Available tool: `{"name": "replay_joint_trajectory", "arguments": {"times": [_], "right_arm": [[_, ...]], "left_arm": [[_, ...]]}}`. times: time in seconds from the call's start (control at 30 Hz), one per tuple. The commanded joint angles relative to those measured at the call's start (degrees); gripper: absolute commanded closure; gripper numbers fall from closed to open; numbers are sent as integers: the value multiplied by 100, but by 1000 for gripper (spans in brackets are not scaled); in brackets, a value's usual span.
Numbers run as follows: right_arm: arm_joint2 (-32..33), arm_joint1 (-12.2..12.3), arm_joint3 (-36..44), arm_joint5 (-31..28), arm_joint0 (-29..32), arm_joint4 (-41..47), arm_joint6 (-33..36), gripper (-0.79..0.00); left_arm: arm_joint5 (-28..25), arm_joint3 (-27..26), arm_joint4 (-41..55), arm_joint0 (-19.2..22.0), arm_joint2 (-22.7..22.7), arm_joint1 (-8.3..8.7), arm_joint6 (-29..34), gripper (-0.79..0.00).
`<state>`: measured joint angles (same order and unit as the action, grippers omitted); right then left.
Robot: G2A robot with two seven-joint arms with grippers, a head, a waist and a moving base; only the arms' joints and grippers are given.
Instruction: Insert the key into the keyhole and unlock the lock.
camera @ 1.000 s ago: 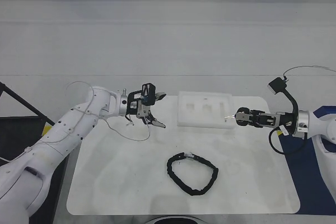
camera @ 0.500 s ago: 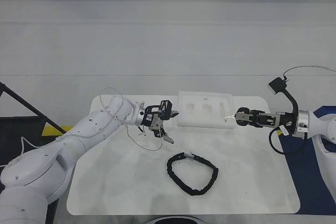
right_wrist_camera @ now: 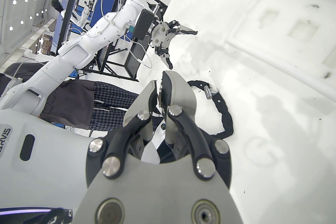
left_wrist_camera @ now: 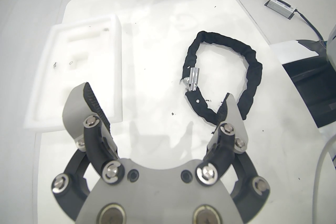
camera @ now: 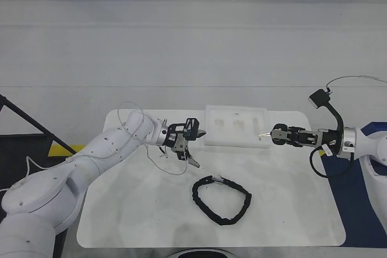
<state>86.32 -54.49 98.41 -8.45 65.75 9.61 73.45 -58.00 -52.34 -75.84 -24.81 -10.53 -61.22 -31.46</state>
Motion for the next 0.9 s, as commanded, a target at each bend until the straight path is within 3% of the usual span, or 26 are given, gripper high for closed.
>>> {"name": "replay_joint_trajectory", "arguments": {"times": [0.0, 0.13, 0.5, 0.87], "right_arm": [[0, 0, 0, 0, 0, 0, 0, 0], [0, 0, 0, 0, 0, 0, 0, 0], [0, 0, 0, 0, 0, 0, 0, 0], [0, 0, 0, 0, 0, 0, 0, 0]], "left_arm": [[0, 0, 0, 0, 0, 0, 0, -785], [508, -81, 138, -175, -132, 5, 135, -785], [1750, -490, 176, -1146, -434, 43, -468, -785], [2259, -523, 1, -1752, -607, 4, -362, -785]]}}
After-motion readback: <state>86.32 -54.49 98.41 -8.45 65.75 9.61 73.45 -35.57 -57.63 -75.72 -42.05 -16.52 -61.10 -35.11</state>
